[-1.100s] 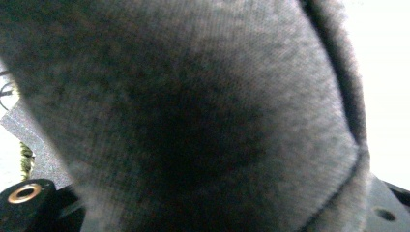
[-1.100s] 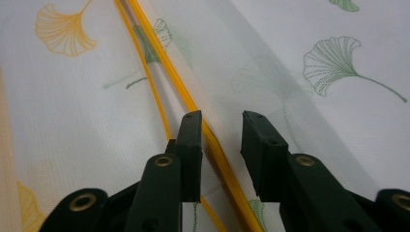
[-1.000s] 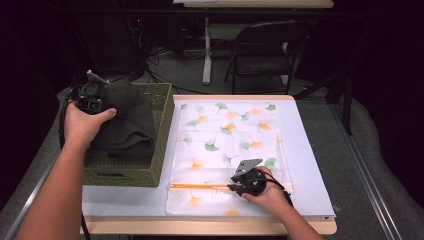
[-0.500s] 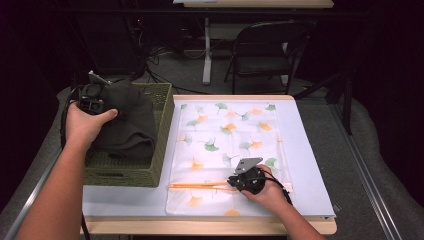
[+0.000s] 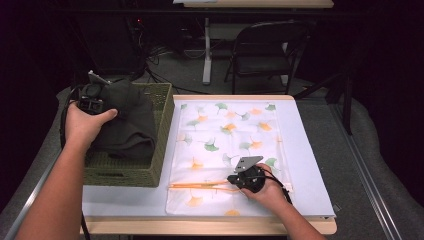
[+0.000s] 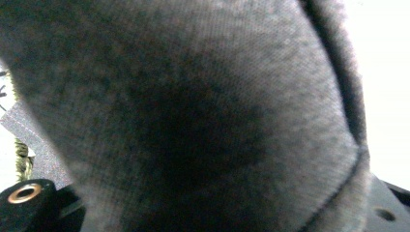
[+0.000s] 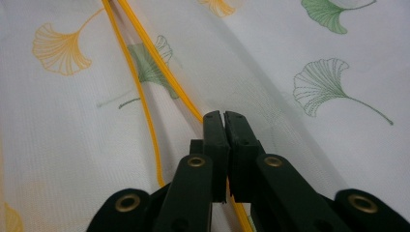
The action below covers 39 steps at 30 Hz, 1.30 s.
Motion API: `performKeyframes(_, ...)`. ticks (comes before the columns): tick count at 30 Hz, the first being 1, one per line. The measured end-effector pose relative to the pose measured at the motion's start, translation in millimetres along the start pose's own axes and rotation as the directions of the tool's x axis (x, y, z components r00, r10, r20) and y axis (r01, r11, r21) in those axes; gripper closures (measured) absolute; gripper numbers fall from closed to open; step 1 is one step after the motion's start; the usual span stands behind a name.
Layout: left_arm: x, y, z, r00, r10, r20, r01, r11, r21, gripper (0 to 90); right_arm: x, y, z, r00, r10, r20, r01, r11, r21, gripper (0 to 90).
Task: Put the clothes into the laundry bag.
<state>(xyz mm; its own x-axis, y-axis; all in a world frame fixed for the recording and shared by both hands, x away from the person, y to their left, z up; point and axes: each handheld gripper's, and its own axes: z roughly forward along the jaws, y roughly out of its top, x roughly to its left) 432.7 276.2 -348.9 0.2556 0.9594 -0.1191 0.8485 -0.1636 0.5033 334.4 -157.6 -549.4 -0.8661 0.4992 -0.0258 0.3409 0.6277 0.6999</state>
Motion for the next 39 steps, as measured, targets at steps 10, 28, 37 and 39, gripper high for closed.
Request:
performKeyframes(10, 1.7, -1.0, -1.3, 1.0, 0.001, -0.003, -0.001, 1.0, 0.0, 49.4, -5.7, -0.6, 4.2, 0.9999, 0.01, 0.005, -0.01, 1.0, 0.014, 71.6)
performKeyframes(28, -9.7, -0.9, -3.6, 0.9996, 0.023, 0.016, -0.023, 0.9997, 0.005, 49.4, -10.5, -5.0, 8.0, 0.999, -0.016, -0.042, 0.016, 1.0, 0.005, 77.2)
performKeyframes(37, -18.3, 1.2, -10.8, 0.9981, 0.055, 0.028, -0.055, 0.9985, 0.002, 49.4, -8.0, -3.2, 7.0, 0.9984, 0.018, -0.054, -0.017, 1.0, 0.024, 88.0)
performKeyframes(39, -21.2, 0.3, -11.9, 0.9971, 0.067, 0.035, -0.067, 0.9977, -0.003, 49.4, -10.1, -2.5, 7.3, 0.9979, 0.017, -0.062, -0.015, 1.0, 0.021, 88.2)
